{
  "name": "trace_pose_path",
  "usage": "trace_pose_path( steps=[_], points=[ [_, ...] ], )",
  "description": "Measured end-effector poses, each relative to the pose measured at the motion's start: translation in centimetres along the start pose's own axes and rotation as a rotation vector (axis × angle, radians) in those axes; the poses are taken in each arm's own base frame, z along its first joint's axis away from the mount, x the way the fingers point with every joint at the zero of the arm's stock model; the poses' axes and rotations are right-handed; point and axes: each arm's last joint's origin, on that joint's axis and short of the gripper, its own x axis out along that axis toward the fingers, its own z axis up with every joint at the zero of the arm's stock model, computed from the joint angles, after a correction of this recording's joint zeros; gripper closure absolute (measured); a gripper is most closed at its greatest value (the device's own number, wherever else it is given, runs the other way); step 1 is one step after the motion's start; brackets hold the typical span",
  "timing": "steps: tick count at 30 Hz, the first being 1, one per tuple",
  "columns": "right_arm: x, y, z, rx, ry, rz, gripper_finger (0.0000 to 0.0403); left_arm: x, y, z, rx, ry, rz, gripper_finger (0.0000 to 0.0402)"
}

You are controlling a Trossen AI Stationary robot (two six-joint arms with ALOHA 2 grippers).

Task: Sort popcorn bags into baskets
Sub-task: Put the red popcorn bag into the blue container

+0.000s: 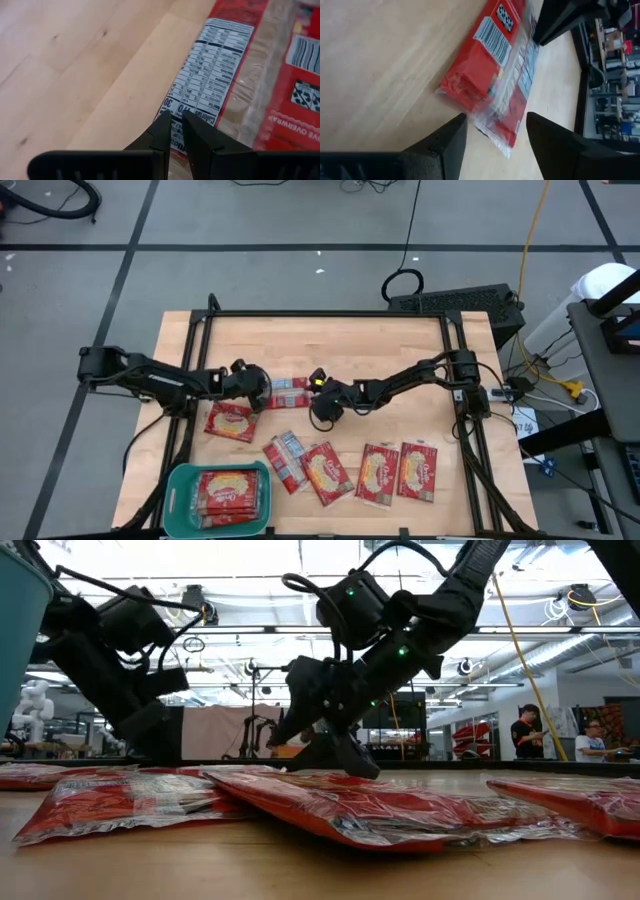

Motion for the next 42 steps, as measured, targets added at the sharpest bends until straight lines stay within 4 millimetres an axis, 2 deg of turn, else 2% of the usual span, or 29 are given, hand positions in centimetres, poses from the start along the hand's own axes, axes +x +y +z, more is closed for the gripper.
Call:
trace_pose_path(
  steps=[4, 7, 19, 25, 31, 34, 38, 42],
  points=[
    [0.1, 0.0, -0.1, -0.073, -0.11, 0.075, 0.0206, 0.6, 0.0, 0.2, -0.018, -0.011, -0.024, 0.035],
    [0.1, 0.1, 0.0, -0.092, -0.126, 0.088, 0.022, 0.8, 0.0, 0.3, -0.015, -0.019, -0.038, 0.035],
    [-0.1, 0.1, 0.2, -0.117, -0.078, 0.185, 0.0317, 0.8, 0.0, 0.3, -0.004, -0.018, -0.04, 0.035],
    [0.0, 0.1, 0.1, -0.117, -0.081, 0.22, 0.0392, 0.8, 0.0, 0.3, -0.005, -0.021, -0.041, 0.035],
    [0.1, -0.1, 0.3, -0.037, -0.116, 0.204, 0.04, 0.8, -0.1, 0.5, 0.001, -0.038, -0.045, 0.035],
    [-0.4, -0.4, 0.4, 0.094, -0.102, 0.214, 0.0401, 0.4, 0.0, 0.9, 0.012, -0.069, -0.052, 0.035],
    [-1.4, -1.6, 0.8, 0.28, -0.112, 0.193, 0.0402, -1.0, -0.4, 3.0, 0.005, -0.189, -0.084, 0.035],
    [-2.3, -2.8, 1.3, 0.405, -0.14, 0.16, 0.0402, -2.9, -1.2, 4.2, 0.09, -0.298, -0.134, 0.0349]
  ],
)
